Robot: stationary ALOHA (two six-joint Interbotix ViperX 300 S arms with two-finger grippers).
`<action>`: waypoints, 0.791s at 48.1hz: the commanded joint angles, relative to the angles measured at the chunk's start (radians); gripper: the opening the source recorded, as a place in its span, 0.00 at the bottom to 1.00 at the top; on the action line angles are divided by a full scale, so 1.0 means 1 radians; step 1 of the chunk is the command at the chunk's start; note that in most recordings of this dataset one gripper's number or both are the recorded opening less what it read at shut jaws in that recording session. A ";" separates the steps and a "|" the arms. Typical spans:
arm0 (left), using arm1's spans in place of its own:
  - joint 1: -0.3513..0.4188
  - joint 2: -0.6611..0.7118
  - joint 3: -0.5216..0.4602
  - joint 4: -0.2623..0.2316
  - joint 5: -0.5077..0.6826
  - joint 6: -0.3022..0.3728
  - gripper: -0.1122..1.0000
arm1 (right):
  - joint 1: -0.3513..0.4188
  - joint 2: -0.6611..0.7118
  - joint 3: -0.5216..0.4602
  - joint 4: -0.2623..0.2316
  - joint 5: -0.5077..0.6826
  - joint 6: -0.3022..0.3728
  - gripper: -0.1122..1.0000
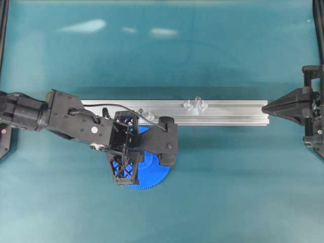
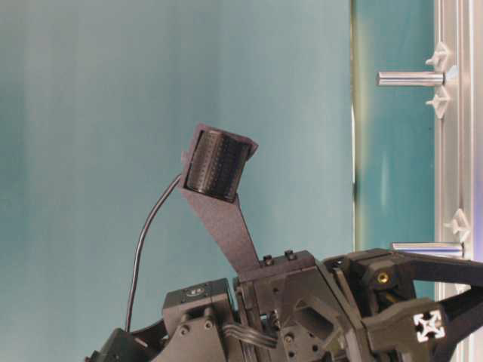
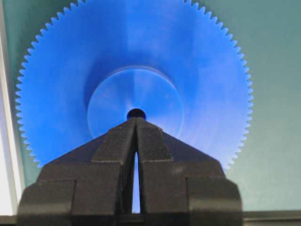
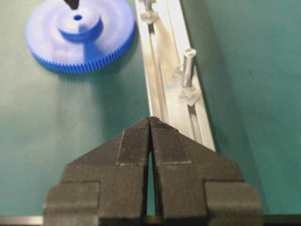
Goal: Insert the large gear onto the shaft.
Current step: 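Lower the open left gripper around the gear hub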
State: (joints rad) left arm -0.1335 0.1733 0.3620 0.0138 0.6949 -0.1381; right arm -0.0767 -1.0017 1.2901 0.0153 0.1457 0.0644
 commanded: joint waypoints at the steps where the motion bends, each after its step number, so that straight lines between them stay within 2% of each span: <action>1: -0.005 -0.017 -0.020 0.003 0.003 0.002 0.10 | -0.003 0.006 -0.009 0.003 -0.006 0.008 0.13; 28: -0.005 -0.005 -0.032 0.003 0.011 0.002 0.11 | -0.003 0.006 -0.011 0.002 -0.008 0.008 0.13; 38: -0.005 -0.003 -0.031 0.003 0.000 0.005 0.19 | -0.003 0.006 -0.011 0.002 -0.008 0.008 0.13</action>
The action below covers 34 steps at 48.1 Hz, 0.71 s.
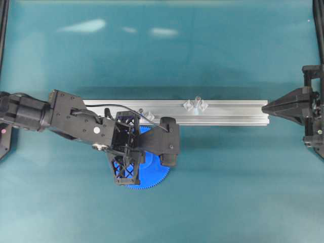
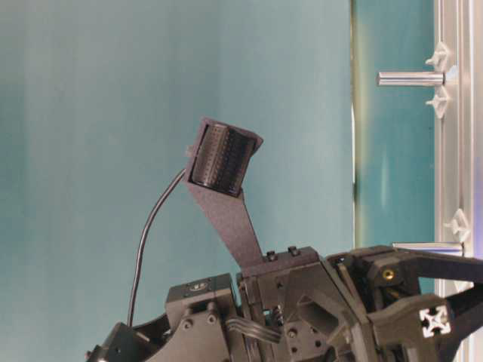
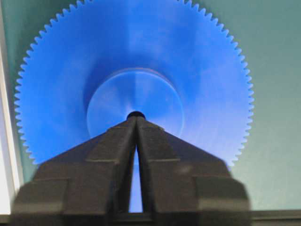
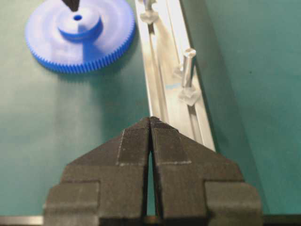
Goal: Insert the large gear onto the shaft.
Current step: 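Lower the open left gripper around the gear hub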
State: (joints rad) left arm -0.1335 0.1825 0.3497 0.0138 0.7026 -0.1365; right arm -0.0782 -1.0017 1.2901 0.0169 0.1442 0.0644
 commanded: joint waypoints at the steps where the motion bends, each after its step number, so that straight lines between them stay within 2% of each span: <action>1: -0.005 -0.012 -0.017 0.003 -0.008 0.005 0.21 | -0.002 0.006 -0.009 0.002 -0.006 0.008 0.13; 5: -0.005 -0.012 -0.017 0.003 -0.009 0.017 0.34 | -0.003 0.006 -0.009 0.002 -0.006 0.008 0.13; 13: -0.006 -0.011 -0.003 0.003 -0.038 0.025 0.78 | -0.002 0.006 -0.009 0.002 -0.006 0.008 0.13; 17: -0.005 -0.011 0.002 0.003 -0.049 0.025 0.92 | -0.002 0.006 -0.009 0.002 -0.006 0.008 0.13; 20: -0.006 -0.009 0.002 0.003 -0.051 0.025 0.95 | -0.002 0.006 -0.008 0.002 -0.006 0.008 0.13; 34: -0.006 -0.005 0.000 0.003 -0.051 0.025 0.95 | -0.002 0.006 -0.009 0.002 -0.005 0.008 0.13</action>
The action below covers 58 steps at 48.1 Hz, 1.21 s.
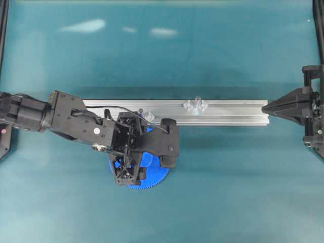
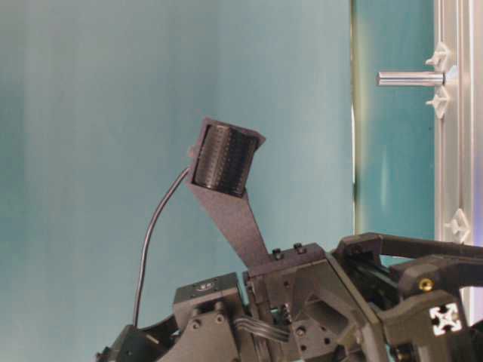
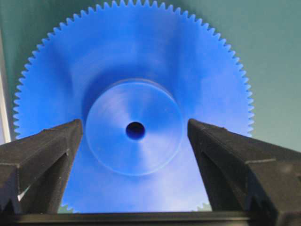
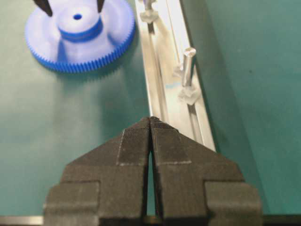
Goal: Insert the large gear onto the shaft.
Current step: 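Lower the open left gripper around the gear hub, then close the left gripper on the blue gear's hub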
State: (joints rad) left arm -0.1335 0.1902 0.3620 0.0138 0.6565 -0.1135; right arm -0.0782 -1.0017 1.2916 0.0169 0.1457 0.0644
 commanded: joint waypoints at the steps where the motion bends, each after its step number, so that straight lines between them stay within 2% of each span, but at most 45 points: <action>1: -0.006 -0.012 -0.012 0.003 -0.003 0.002 0.95 | -0.003 0.006 -0.011 0.002 -0.006 0.008 0.13; 58: -0.005 0.048 -0.005 0.003 -0.029 -0.002 0.95 | -0.009 0.003 -0.009 0.000 -0.005 0.025 0.13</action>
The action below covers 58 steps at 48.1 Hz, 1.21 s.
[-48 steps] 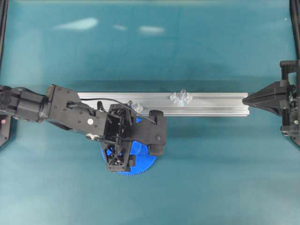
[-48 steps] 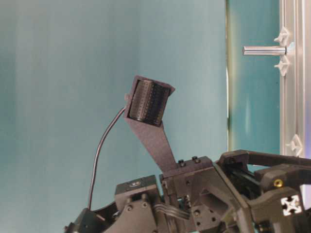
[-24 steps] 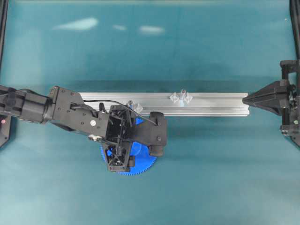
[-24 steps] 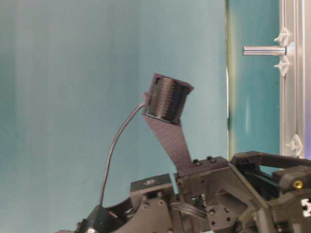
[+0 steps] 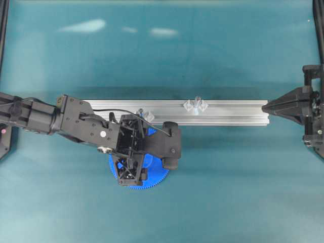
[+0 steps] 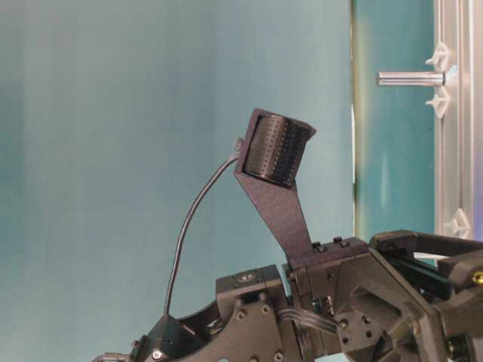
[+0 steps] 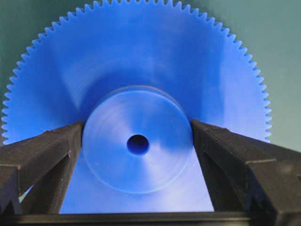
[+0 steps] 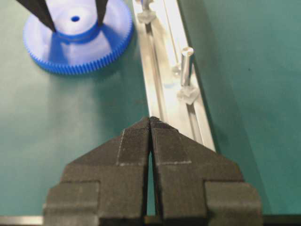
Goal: Insert the large gear onto the shaft.
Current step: 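Close the left gripper on the blue gear's hub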
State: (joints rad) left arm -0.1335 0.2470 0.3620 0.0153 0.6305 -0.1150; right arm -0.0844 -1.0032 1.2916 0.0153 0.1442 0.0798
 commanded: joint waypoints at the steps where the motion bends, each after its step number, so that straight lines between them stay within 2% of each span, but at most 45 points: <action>1: -0.006 -0.009 -0.003 0.002 -0.002 0.000 0.95 | -0.003 0.005 -0.009 0.002 -0.005 0.009 0.13; 47: -0.005 0.012 0.003 0.002 0.000 -0.005 0.94 | -0.003 -0.003 -0.008 0.002 -0.005 0.011 0.13; 52: -0.006 0.012 0.002 0.002 0.000 -0.005 0.90 | -0.003 -0.003 -0.006 0.002 -0.005 0.011 0.13; 56: -0.005 0.011 0.003 0.002 0.000 -0.002 0.80 | -0.003 -0.003 -0.006 0.003 -0.005 0.011 0.13; 58: -0.006 0.009 0.002 0.002 0.000 0.000 0.78 | -0.003 -0.003 -0.006 0.002 -0.005 0.011 0.13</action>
State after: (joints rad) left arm -0.1365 0.2546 0.3620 0.0169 0.6351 -0.1166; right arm -0.0844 -1.0124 1.2947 0.0169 0.1457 0.0813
